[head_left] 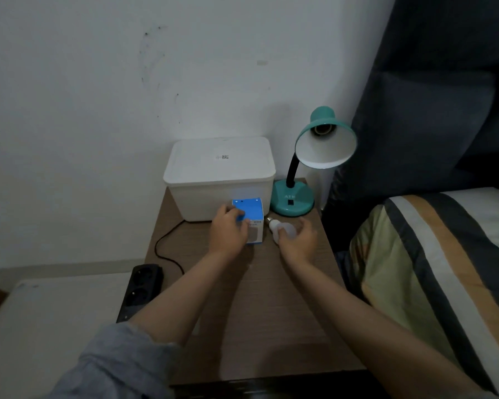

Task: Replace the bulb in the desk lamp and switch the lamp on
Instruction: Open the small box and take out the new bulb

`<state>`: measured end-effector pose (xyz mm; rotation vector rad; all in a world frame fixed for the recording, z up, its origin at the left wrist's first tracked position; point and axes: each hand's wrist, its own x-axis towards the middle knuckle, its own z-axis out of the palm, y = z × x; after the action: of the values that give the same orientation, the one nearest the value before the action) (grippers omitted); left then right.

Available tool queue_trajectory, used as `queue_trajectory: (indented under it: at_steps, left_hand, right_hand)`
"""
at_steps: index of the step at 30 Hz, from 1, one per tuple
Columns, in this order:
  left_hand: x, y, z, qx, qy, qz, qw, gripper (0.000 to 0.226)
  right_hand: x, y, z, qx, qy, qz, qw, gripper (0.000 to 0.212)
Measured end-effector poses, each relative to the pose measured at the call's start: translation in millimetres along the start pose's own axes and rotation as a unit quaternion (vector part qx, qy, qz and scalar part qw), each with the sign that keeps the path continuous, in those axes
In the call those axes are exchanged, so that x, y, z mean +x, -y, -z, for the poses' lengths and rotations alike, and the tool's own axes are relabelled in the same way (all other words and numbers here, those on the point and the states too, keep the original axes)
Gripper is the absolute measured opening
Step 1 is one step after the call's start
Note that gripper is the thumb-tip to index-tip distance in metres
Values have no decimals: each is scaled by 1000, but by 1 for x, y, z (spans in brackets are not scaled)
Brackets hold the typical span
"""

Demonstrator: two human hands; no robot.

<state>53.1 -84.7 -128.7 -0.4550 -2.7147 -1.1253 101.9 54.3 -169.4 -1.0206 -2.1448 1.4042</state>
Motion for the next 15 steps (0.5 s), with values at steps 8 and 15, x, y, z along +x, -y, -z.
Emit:
queue_trajectory:
  at_steps: [8,15]
  left_hand:
    - [5,6,2,-16,12,15,1000,42]
    - [11,3,6,-12,32,29,999,37]
  right_hand:
    - [-5,30,4,49,59,209,975,25]
    - [8,34,-18,-49,159,184,969,32]
